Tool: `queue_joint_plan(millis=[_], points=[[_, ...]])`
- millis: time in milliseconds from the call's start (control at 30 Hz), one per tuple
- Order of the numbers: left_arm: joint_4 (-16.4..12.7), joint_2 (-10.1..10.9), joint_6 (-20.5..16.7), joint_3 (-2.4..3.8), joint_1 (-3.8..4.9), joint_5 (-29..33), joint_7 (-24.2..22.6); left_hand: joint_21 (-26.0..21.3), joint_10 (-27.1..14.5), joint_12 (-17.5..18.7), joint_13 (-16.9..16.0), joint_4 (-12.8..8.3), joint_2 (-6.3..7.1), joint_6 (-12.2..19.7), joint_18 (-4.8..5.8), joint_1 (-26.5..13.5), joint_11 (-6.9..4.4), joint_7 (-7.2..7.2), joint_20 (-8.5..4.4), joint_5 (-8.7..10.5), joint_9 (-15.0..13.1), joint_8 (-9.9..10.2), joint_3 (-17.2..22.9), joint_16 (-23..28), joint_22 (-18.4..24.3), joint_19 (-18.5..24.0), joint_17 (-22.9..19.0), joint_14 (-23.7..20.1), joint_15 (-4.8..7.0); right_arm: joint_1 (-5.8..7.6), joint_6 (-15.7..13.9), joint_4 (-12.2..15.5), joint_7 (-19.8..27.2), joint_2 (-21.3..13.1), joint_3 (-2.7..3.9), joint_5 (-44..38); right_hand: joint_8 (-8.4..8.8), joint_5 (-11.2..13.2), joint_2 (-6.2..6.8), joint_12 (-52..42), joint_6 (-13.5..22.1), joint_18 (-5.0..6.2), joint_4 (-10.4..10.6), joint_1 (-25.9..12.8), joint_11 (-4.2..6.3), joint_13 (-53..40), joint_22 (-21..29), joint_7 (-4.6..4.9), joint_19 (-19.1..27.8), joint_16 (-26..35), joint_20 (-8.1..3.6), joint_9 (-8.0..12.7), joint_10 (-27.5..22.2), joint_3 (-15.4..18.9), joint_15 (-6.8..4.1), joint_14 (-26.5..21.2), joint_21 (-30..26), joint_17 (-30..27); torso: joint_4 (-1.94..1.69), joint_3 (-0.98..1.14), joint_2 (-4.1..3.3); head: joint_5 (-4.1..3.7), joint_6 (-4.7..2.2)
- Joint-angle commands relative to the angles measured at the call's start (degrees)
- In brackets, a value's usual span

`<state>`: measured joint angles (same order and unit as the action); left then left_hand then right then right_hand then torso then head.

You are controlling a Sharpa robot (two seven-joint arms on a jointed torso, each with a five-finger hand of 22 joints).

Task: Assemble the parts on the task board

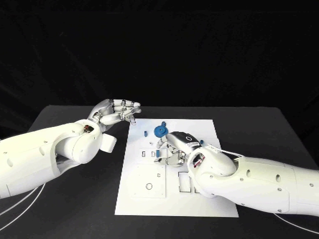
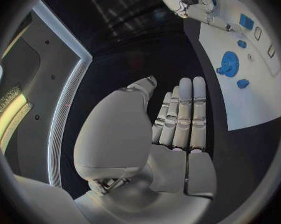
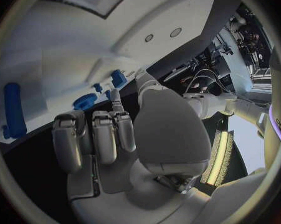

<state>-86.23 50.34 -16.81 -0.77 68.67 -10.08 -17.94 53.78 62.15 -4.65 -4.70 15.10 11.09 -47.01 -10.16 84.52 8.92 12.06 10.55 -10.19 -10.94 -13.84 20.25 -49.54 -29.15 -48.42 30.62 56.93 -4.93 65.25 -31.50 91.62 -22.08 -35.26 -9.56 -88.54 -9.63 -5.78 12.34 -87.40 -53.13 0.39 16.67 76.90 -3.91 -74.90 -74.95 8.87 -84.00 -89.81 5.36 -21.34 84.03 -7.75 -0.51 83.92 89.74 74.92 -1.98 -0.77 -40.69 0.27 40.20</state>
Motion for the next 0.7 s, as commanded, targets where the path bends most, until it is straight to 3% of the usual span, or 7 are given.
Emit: queue_joint_plan(millis=[33, 167, 267, 300, 367, 567, 700], points=[[0.2, -0.3, 1.4, 0.03, -0.02, -2.8, 2.6, 1.5, 3.2, -2.7, -1.4, 0.6, 0.15, 0.2, -0.42, -1.0, -0.81, 0.22, -0.27, 0.23, -0.3, 0.1, 0.1, -3.1, -0.7, 0.0, 1.2, 1.7, 0.63, 1.18, -4.3, 1.7, 8.9, -2.3, 0.28, 5.6, 0.38, -1.1, -1.27, 0.2, 0.5, -0.39, -0.1, 0.7, -0.31, -12.4, -15.1, 0.03, -6.0, 0.2, 0.48, 0.1, 3.2, 0.7, 0.5, 5.8, 0.3, 13.8, 0.16, 0.01, 0.28, 0.19, -0.26], [0.7, -0.7, 2.8, 0.04, -0.02, -7.2, 6.9, 5.2, 5.7, -11.0, -6.8, 1.1, -0.34, -1.6, -0.38, -3.6, -2.44, -1.38, -1.67, 0.21, -1.6, -2.6, -1.6, -10.3, -2.6, -1.7, 5.0, 4.6, 2.15, 3.7, -1.7, 2.6, 15.7, -5.1, 0.44, 17.0, 0.14, -5.3, -2.95, 1.3, 0.5, 0.32, -0.6, 3.8, -0.32, -11.4, -12.9, 0.1, -4.7, 0.8, 0.5, 0.2, 2.1, -0.5, 0.49, 5.3, -2.2, 11.9, 0.25, 0.07, 0.56, 0.27, -0.31], [1.2, -1.1, 5.3, 0.05, 0.05, -11.8, 11.9, 8.3, 4.5, -21.2, -14.1, 0.9, -1.74, -2.5, -0.35, -8.8, -3.59, -2.25, -2.57, -0.02, -3.1, -5.2, -3.5, -19.8, -4.3, -2.8, 16.2, 11.3, 3.09, 5.63, 0.6, 2.9, 18.8, -7.2, 0.51, 26.0, 0.26, -6.2, -3.5, 2.7, 0.9, 0.85, -0.5, 4.4, -0.42, -10.2, -11.3, 0.24, -3.7, 1.3, 0.53, 0.3, 0.8, -1.2, 0.54, 5.0, -4.2, 10.7, 0.34, 0.12, 0.95, 0.27, -0.21], [1.3, -1.2, 6.9, 0.06, 0.14, -14.0, 14.4, 12.4, 4.7, -27.4, -18.4, 1.3, -1.79, -3.6, 0.57, -9.5, -4.14, -2.8, -3.07, 0.09, -4.2, -7.0, -3.9, -25.5, -10.5, -7.3, 24.9, 16.7, 3.74, 6.34, 1.5, 3.0, 19.8, -8.1, 0.54, 29.2, 0.21, -6.2, -3.59, 3.1, 0.9, 1.14, -0.5, 4.6, -0.44, -9.8, -10.4, 0.26, -3.2, 1.5, 0.54, 0.3, 0.4, -1.3, 0.55, 4.8, -5.2, 9.9, 0.38, 0.15, 1.05, 0.29, -0.15], [1.7, -1.7, 10.1, 0.08, 0.42, -18.3, 19.1, 17.3, 0.2, -37.9, -26.2, 1.6, -2.38, -2.6, 1.81, -10.4, -4.58, -2.91, -3.58, -0.01, -6.0, -9.1, -4.0, -29.8, -17.6, -11.6, 31.8, 20.6, 4.54, 7.67, 2.5, 3.3, 21.3, -10.1, 0.65, 34.4, -0.04, -6.2, -3.61, 3.1, 0.6, 1.2, -0.4, 4.4, -0.41, -9.8, -10.2, 0.21, -3.1, 1.6, 0.54, 0.2, 0.3, -1.4, 0.54, 4.8, -5.5, 9.8, 0.39, 0.25, 1.26, 0.39, -0.2], [2.8, -3.9, 16.7, 0.1, 2.12, -27.4, 31.5, 23.2, 3.3, -47.0, -32.8, 1.6, -3.1, -5.4, 3.62, -12.6, -6.39, -5.14, -4.96, 0.09, -9.9, -13.6, -5.0, -35.7, -28.3, -19.8, 45.2, 27.7, 5.78, 10.86, 3.4, 3.4, 23.5, -14.7, 0.8, 44.0, -0.24, -6.2, -3.35, 3.6, 0.6, 1.54, -0.3, 4.2, -0.38, -9.4, -9.2, 0.17, -2.5, 1.9, 0.52, 0.2, -0.1, -1.2, 0.5, 4.6, -6.8, 9.0, 0.41, 0.53, 1.72, 0.7, 0.2], [4.1, -6.0, 22.0, 0.1, 3.5, -32.9, 39.0, 25.1, 5.7, -52.0, -38.0, 1.7, -4.38, -5.5, 4.3, -15.2, -7.05, -5.86, -5.74, 0.08, -12.4, -15.5, -5.6, -37.0, -31.8, -22.7, 48.6, 29.4, 6.44, 11.87, 3.4, 2.4, 23.7, -16.1, 0.83, 47.0, -0.29, -6.3, -3.28, 3.7, 0.6, 1.6, -0.3, 4.1, -0.37, -9.2, -9.0, 0.16, -2.3, 2.0, 0.51, 0.1, -0.3, -1.2, 0.49, 4.5, -7.0, 8.8, 0.49, 0.7, 2.01, 0.79, 0.56]])
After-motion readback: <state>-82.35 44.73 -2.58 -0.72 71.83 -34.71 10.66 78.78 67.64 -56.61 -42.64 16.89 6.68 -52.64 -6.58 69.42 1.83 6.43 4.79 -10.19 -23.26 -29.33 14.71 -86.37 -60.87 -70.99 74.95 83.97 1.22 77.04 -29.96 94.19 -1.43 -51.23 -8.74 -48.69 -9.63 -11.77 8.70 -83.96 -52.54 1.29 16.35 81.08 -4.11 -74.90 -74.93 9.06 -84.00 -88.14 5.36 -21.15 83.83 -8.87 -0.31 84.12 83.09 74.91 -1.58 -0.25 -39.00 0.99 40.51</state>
